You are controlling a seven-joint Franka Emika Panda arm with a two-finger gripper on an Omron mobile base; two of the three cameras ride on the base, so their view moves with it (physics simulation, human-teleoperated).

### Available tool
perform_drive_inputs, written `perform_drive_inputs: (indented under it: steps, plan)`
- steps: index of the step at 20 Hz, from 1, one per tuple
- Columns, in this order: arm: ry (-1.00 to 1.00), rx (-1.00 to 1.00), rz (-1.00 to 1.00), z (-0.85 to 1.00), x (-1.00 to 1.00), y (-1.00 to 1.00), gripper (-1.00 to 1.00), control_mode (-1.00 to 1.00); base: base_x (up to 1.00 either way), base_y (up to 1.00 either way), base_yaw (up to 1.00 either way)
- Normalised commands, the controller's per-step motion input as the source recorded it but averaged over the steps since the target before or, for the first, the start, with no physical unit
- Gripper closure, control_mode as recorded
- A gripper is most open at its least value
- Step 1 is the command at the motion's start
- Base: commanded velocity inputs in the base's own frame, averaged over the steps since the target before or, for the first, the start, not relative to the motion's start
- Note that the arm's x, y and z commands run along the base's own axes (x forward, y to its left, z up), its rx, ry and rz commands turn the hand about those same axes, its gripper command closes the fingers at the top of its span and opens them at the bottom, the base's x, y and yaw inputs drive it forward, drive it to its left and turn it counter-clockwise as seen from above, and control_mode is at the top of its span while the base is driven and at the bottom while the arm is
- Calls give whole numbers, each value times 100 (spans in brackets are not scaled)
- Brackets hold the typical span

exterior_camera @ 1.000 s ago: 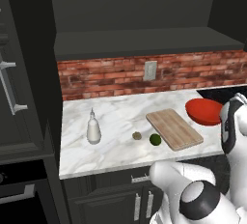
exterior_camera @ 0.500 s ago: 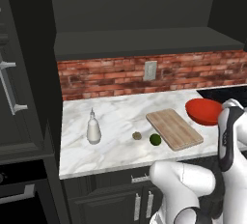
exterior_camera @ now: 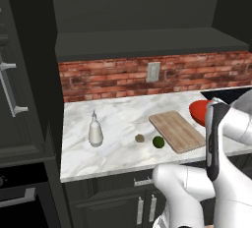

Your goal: Open the cabinet. Place the bowl and condiment on the counter. Then place the lime and garlic on the cutting board.

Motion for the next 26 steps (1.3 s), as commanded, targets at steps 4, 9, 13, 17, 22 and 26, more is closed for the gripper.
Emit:
perform_drive_inputs:
  steps: [4,9,13,17,22,26]
  plan:
    - [0,-3,12,12,0,54,-100,-100,0,0,0]
    - [-1,0,13,13,0,41,-100,-100,0,0,0]
    - [0,0,13,23,0,38,-100,-100,0,0,0]
    - [0,0,13,28,0,35,-100,-100,0,0,0]
    - [0,-1,14,20,0,33,-100,-100,0,0,0]
    - [0,-5,8,5,1,29,-100,-100,0,0,0]
